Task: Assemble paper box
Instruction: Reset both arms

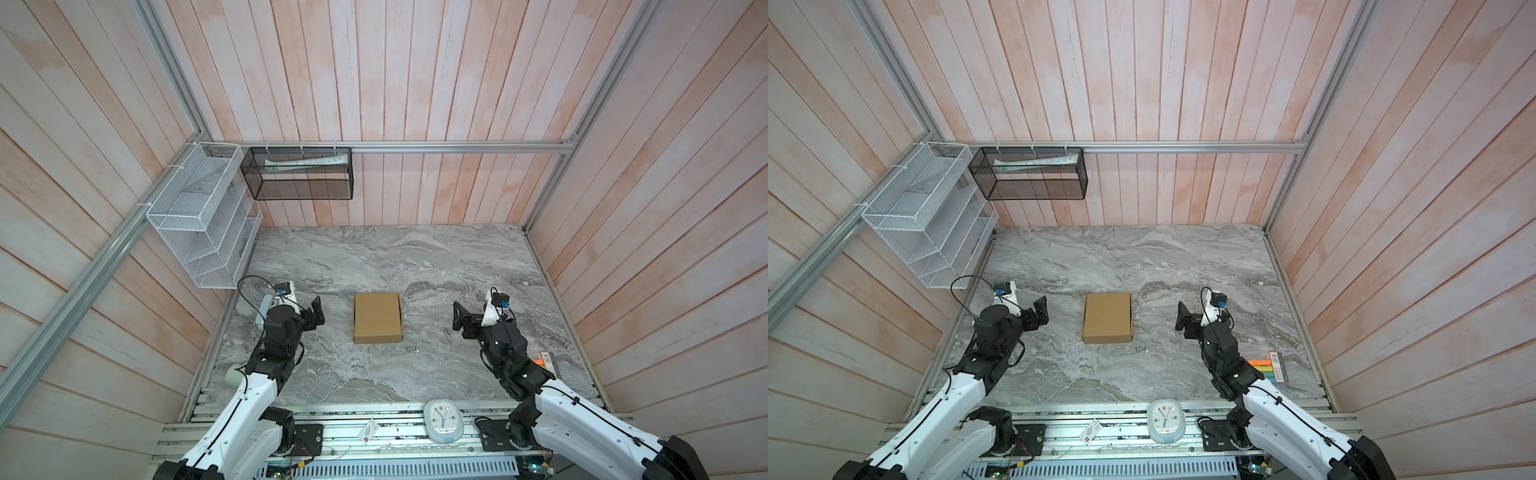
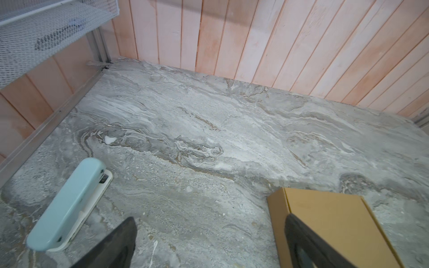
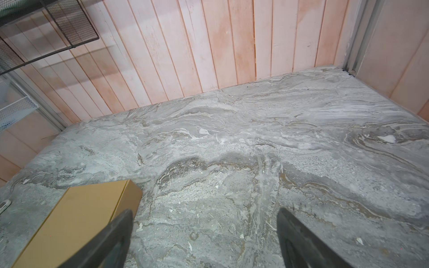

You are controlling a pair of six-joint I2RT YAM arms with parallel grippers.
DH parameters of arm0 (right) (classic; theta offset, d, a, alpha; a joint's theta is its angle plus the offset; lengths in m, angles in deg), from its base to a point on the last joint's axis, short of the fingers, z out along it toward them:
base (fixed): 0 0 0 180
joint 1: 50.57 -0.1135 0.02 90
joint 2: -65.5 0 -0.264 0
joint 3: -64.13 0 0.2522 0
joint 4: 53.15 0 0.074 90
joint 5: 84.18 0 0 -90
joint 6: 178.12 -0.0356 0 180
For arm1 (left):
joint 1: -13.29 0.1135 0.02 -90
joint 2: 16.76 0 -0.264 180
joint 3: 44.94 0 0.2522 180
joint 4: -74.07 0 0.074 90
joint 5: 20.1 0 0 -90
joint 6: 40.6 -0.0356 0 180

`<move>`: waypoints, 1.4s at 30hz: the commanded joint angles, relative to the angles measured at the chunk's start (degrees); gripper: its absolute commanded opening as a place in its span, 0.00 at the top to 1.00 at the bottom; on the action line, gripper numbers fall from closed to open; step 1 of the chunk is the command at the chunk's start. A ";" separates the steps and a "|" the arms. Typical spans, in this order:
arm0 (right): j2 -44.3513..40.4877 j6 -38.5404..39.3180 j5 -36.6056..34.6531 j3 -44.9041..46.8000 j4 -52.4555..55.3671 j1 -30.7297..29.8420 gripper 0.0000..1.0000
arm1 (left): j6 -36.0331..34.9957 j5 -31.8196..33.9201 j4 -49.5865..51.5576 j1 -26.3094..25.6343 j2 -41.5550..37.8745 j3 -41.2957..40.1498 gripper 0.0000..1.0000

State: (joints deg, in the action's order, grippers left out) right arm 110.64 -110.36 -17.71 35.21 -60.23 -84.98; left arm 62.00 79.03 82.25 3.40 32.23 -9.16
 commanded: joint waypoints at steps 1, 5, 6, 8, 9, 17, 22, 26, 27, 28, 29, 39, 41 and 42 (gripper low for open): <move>0.28 0.12 -3.43 0.18 -2.45 0.61 0.03 | -3.58 4.91 -9.78 2.08 -1.00 -2.50 0.00; 1.82 0.74 -5.39 -1.11 -1.59 0.81 0.02 | -2.19 6.98 -16.40 5.09 0.86 -6.21 0.00; 2.38 1.02 -5.84 -1.45 -1.25 0.88 0.02 | -2.38 7.44 -18.54 5.45 1.66 -7.11 0.00; 3.22 1.29 -6.38 -2.01 -1.04 1.25 0.02 | -2.73 7.53 -22.57 6.08 3.57 -8.31 0.00; 3.80 1.49 -6.28 -2.33 -1.13 1.34 0.02 | -3.22 7.32 -25.07 6.43 4.99 -9.02 0.00; 9.70 5.34 -5.99 -6.11 -2.49 2.32 0.02 | -5.77 2.85 -42.12 9.19 19.02 -10.62 0.00; 12.90 6.46 -7.38 -6.82 -5.21 3.55 0.02 | -7.85 -0.78 -45.92 9.77 24.12 -8.52 0.00; 14.82 7.65 -6.22 -7.20 -7.19 5.52 0.02 | -10.22 -3.65 -48.51 10.92 26.16 -8.00 0.00; 15.41 8.35 -5.67 -7.34 -7.85 6.12 0.02 | -10.23 -4.66 -48.69 11.39 26.77 -7.67 0.00; 15.94 8.61 -5.41 -7.34 -8.52 6.77 0.02 | -10.23 -5.62 -49.35 11.91 27.38 -7.48 0.00; 16.34 8.69 -5.05 -7.41 -8.83 7.43 0.02 | -10.12 -6.42 -50.26 12.23 27.96 -7.44 0.00; 18.43 12.92 -1.48 -6.07 -14.09 14.36 0.02 | -9.12 -12.90 -58.56 13.98 35.15 -7.92 0.00; 18.27 13.17 -0.42 -4.97 -15.38 16.15 0.02 | -9.67 -14.18 -58.88 14.02 36.32 -7.59 0.00; 18.18 13.27 0.19 -4.33 -16.11 17.04 0.02 | -9.86 -14.67 -59.14 14.02 36.83 -7.46 0.00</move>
State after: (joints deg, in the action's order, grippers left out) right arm 128.72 -98.64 -19.57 29.59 -72.77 -69.90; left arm 53.39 67.53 26.05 17.15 67.60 -17.40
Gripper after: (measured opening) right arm 0.980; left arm 0.998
